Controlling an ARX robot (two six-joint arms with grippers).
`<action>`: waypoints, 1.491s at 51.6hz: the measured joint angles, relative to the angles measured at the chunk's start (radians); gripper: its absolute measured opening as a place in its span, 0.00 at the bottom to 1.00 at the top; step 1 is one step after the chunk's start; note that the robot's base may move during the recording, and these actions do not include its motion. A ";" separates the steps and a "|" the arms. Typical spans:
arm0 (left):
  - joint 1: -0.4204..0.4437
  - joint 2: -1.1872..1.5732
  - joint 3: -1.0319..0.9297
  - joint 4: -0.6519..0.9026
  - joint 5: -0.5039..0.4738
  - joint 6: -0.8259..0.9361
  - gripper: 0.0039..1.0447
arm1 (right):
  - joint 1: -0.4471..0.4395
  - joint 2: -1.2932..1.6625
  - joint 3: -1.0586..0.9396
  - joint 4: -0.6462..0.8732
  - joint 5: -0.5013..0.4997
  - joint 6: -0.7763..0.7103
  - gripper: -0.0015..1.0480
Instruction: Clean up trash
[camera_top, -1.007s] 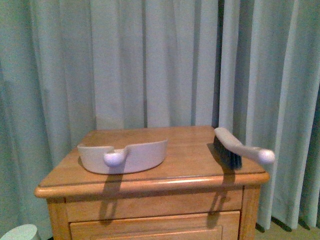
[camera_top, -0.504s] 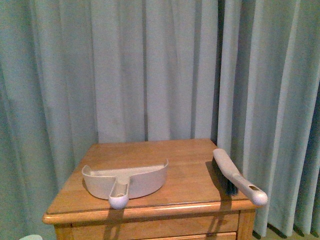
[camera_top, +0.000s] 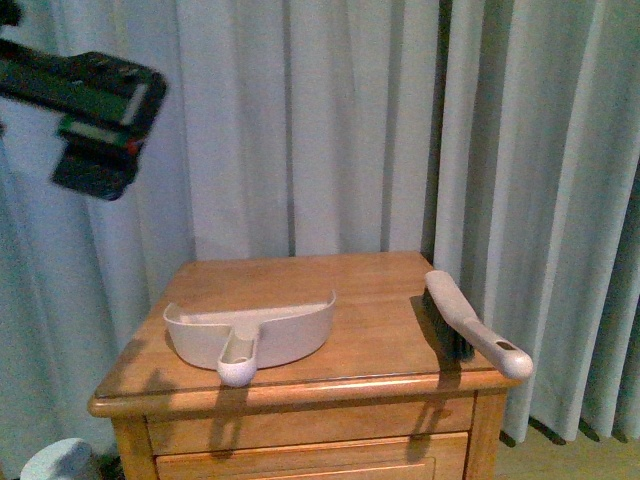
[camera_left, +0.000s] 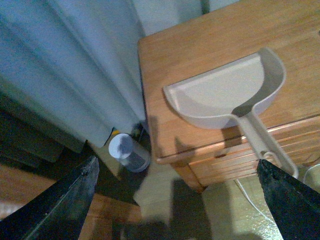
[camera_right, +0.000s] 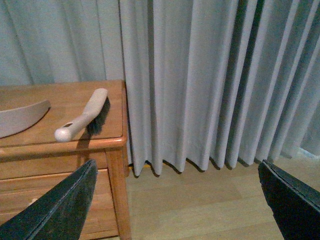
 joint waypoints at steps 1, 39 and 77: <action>-0.012 0.022 0.024 -0.006 -0.010 -0.005 0.93 | 0.000 0.000 0.000 0.000 0.000 0.000 0.93; -0.120 0.616 0.369 -0.127 -0.043 -0.248 0.93 | 0.000 0.000 0.000 0.000 0.000 0.000 0.93; -0.089 0.753 0.407 -0.098 -0.020 -0.296 0.93 | 0.000 0.000 0.000 0.000 0.000 0.000 0.93</action>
